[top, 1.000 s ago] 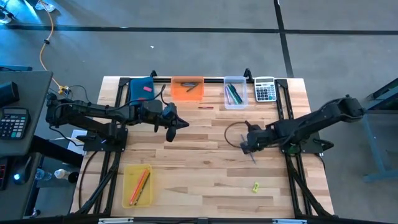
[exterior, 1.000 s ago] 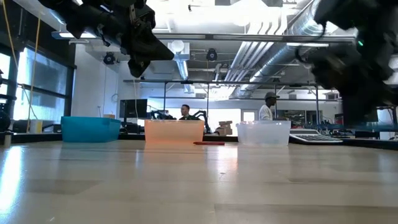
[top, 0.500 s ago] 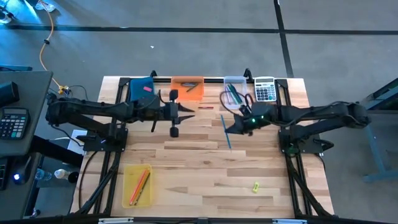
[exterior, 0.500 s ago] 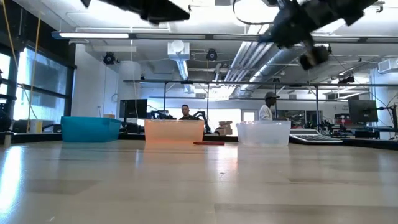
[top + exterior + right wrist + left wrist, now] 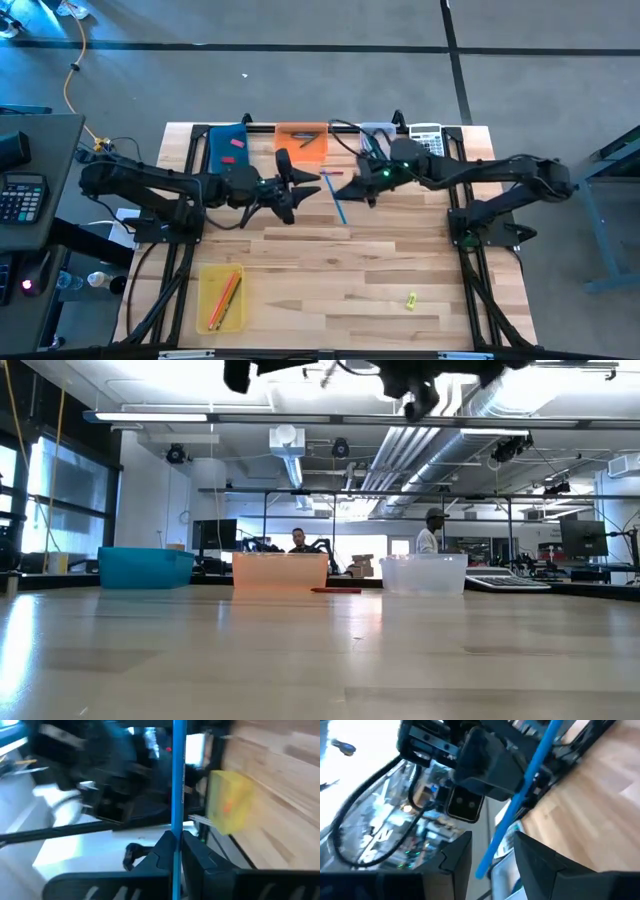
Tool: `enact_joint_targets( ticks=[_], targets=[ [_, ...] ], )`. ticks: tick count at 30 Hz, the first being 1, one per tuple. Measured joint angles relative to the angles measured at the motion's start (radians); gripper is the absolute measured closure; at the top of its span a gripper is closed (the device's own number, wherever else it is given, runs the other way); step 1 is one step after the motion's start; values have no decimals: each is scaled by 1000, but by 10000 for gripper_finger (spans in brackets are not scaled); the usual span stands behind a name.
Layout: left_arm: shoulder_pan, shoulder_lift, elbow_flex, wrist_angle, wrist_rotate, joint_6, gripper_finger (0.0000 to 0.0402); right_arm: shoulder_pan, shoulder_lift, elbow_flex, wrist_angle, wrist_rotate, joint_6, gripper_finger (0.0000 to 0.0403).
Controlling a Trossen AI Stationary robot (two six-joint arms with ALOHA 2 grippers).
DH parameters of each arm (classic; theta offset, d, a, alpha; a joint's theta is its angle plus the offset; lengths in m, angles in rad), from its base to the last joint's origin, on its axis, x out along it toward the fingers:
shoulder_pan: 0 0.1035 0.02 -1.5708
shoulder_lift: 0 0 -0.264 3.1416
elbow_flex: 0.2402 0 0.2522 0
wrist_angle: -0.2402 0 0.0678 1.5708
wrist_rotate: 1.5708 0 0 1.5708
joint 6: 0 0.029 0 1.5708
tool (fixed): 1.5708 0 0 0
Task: Sort crayons/erasers/pens/pencils in bins
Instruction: Put the blue pencil into the yellow bin
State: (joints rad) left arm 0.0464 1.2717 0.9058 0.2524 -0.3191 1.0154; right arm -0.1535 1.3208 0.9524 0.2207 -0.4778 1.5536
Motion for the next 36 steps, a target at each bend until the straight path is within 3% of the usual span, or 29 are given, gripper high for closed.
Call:
enact_joint_targets(
  ticks=[8, 24, 36],
  targets=[
    [-4, 16, 0, 65, -37, 77, 273, 1, 140, 188, -7, -78, -52, 400],
    [-4, 16, 0, 59, -11, 111, 297, -9, 160, 206, -19, -99, -61, 401],
    [-4, 16, 0, 17, -8, 122, 383, -9, 160, 206, -19, -99, -81, 401]
  ],
)
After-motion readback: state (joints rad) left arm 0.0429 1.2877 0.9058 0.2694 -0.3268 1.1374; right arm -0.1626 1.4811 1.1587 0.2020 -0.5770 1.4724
